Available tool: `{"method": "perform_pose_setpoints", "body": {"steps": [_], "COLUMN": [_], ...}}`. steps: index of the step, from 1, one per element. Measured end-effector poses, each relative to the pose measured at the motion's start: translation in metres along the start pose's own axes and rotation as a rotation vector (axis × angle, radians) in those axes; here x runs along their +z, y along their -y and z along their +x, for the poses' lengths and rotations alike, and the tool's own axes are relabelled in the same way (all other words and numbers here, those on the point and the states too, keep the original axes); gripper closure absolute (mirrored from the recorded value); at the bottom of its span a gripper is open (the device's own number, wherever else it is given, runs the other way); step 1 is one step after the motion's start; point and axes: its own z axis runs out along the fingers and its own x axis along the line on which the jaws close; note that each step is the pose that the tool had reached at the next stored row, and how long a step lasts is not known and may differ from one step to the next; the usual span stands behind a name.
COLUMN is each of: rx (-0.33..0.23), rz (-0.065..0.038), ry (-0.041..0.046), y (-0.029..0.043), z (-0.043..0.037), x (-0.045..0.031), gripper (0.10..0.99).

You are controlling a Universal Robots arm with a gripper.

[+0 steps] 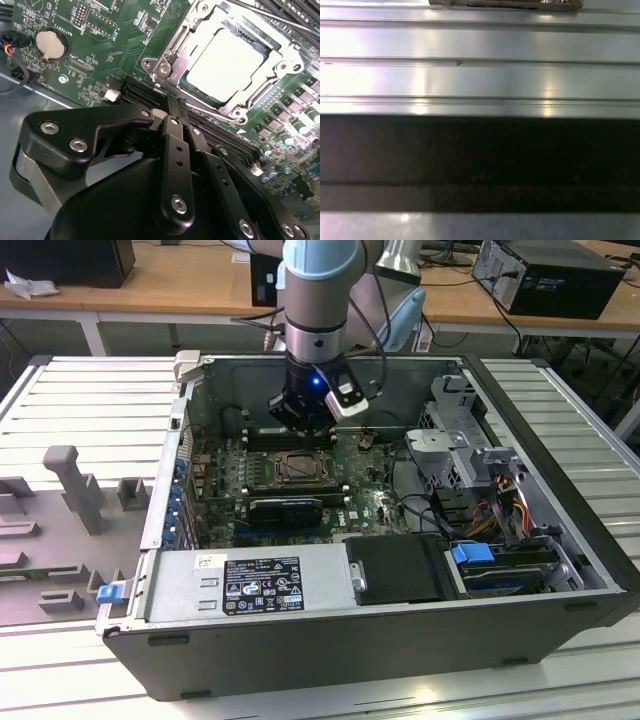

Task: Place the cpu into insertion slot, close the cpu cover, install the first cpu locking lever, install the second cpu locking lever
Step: 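Install the first cpu locking lever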

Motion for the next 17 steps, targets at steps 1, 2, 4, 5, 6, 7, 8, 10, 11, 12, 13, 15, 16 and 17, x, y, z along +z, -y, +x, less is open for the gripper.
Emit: {"method": "perform_pose_setpoints", "body": {"steps": [1, 2, 4, 5, 6, 7, 8, 10, 11, 12, 13, 15, 16, 17], "rx": [0.0, 0.0, 0.0, -0.001, -0.001, -0.001, -0.001, -0.001, -0.001, -0.001, -0.001, -0.001, -0.001, -0.001], "rz": [0.002, 0.004, 0.006, 0.007, 0.008, 0.01, 0.011, 0.012, 0.012, 0.013, 0.013, 0.012, 0.012, 0.011], "ry": [0.0, -0.0001, -0.0002, -0.0002, -0.0002, -0.0001, -0.0002, -0.0002, -0.0002, -0.0003, -0.0002, 0.0, -0.0002, -0.0003], "y": [0.0001, 0.0001, 0.0001, 0.0002, 0.0002, 0.0002, 0.0002, 0.0003, 0.0003, 0.0003, 0.0005, 0.0006, 0.0007, 0.0008], "z": [-0.0003, -0.0005, -0.0006, -0.0006, -0.0006, -0.0006, -0.0006, -0.0006, -0.0006, -0.0005, -0.0005, -0.0006, -0.0005, -0.0005], "x": [0.0009, 0.0012, 0.0015, 0.0016, 0.0018, 0.002, 0.0022, 0.0024, 0.0027, 0.0032, 0.0038, 0.0051, 0.0053, 0.0056], "gripper": [0.98, 0.98, 0.98, 0.98, 0.98, 0.98, 0.98, 0.98, 0.98, 0.98, 0.98, 0.98, 0.98, 0.98]}}
